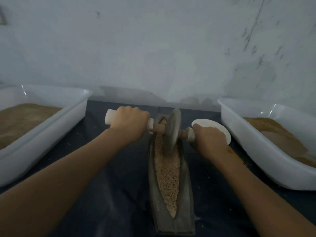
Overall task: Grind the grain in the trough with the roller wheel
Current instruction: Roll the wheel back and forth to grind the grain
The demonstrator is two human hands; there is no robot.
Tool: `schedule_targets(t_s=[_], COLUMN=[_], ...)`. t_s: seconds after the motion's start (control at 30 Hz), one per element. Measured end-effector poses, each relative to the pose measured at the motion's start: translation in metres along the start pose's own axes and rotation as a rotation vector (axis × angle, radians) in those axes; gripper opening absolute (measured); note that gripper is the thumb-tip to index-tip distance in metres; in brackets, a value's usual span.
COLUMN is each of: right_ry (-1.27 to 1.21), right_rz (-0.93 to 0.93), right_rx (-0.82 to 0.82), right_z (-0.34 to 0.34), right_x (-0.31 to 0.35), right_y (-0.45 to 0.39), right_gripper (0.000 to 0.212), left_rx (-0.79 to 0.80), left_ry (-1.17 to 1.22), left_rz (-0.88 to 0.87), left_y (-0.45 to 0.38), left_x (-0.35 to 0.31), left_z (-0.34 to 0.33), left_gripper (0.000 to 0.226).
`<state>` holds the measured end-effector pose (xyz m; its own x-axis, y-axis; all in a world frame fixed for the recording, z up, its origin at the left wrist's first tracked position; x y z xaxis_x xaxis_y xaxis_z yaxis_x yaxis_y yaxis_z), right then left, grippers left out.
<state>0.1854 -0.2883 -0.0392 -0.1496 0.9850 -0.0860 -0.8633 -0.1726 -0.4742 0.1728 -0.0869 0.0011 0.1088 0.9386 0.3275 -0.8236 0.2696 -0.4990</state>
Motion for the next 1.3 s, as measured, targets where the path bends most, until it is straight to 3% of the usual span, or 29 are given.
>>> schedule_targets(t_s=[0.1,0.23,0.3,0.37,0.53,0.67,0.8,0.9,1.03,1.13,1.2,1.23,1.3], right_ry=[0.038,0.085,0.065,0.092,0.289,0.248,0.185,0.168,0.054,-0.008,0.015,0.029,0.08], right_rz=[0.049,0.263,0.316,0.336,0.284,0.207,0.175,0.245,0.323,0.31,0.276,0.252,0.193], right_rx=[0.022,-0.166,-0.261,-0.288,-0.136,-0.156,-0.081,-0.064,-0.256,-0.17,-0.14,-0.125,-0.135], right_z=[0.016,0.076,0.097,0.101,0.054,0.037,0.038,0.054,0.096,0.085,0.069,0.059,0.036], right_x=[0.005,0.027,0.033,0.034,0.033,0.027,0.029,0.037,0.041,0.033,0.028,0.025,0.016], right_y=[0.025,0.081,0.1,0.1,0.041,-0.013,-0.007,0.035,0.088,0.095,0.085,0.076,0.051], right_gripper=[0.019,0.045,0.047,0.046,0.034,0.024,0.023,0.032,0.047,0.064,0.075,0.072,0.048], left_rx=[-0.013,-0.025,-0.1,-0.06,0.009,0.063,0.075,0.059,0.03,0.007,0.059,0.07,0.072], left_ry=[0.022,0.146,0.195,0.177,0.175,0.205,0.208,0.201,0.166,0.133,0.112,0.105,0.092], left_rz=[-0.007,-0.002,-0.044,-0.041,0.061,0.122,0.135,0.118,0.011,-0.052,-0.021,-0.002,0.013], left_y=[0.023,0.091,0.117,0.126,0.084,0.022,0.019,0.058,0.108,0.112,0.101,0.09,0.06], left_x=[-0.003,0.0,-0.001,0.004,0.013,0.021,0.022,0.015,0.006,-0.002,-0.002,0.0,0.002], left_z=[0.008,0.023,0.037,0.033,-0.003,-0.031,-0.034,-0.018,0.017,0.039,0.034,0.031,0.018], left_gripper=[0.025,0.035,0.046,0.053,0.031,0.021,0.02,0.028,0.04,0.046,0.036,0.031,0.02])
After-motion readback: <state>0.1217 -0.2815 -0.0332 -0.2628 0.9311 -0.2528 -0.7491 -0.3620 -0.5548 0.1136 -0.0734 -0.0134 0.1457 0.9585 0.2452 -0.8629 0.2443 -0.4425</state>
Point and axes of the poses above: each hand's wrist, its own y-axis away from the middle knuckle, its own z-axis out of the back of the hand, x = y × z, the point moved 9 cm from there along -y, towards the middle knuckle, and after that the axes turned 6 degrees about -x, right-handed, at the moved point
